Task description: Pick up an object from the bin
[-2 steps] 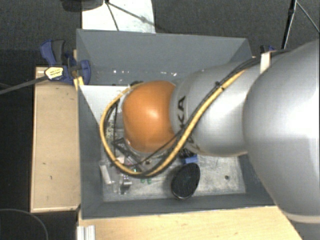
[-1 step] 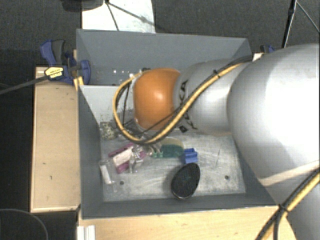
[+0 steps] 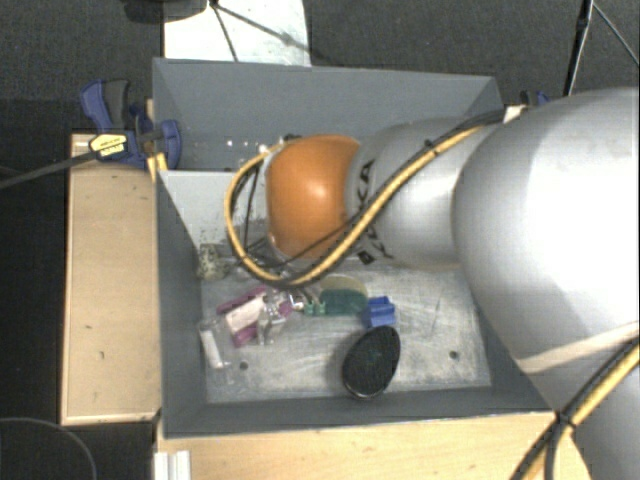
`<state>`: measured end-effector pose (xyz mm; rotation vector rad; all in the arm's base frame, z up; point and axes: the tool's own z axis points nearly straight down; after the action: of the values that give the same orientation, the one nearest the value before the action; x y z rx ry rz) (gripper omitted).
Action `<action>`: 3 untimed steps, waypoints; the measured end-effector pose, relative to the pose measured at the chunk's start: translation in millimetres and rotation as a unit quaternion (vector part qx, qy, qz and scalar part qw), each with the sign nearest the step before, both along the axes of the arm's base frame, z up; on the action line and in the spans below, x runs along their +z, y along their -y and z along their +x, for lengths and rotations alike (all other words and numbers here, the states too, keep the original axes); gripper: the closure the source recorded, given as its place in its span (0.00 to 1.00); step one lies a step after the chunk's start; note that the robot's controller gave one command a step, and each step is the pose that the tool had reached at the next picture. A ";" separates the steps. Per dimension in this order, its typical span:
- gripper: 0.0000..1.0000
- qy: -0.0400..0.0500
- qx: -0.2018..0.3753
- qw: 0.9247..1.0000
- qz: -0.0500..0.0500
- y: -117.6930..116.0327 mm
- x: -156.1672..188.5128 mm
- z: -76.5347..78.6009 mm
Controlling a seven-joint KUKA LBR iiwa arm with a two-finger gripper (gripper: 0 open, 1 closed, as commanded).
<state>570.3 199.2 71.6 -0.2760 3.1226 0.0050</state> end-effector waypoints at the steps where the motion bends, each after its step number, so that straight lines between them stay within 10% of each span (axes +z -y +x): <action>1: 0.00 0.000 -0.005 1.000 0.000 -0.4 0.4 0.9; 3: 0.00 0.001 -0.015 1.000 0.001 -1.3 1.3 2.9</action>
Offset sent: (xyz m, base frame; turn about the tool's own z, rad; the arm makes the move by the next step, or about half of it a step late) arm 0.0000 0.0000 0.0000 0.0000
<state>573.2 200.4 72.9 -0.2298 3.1233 0.0066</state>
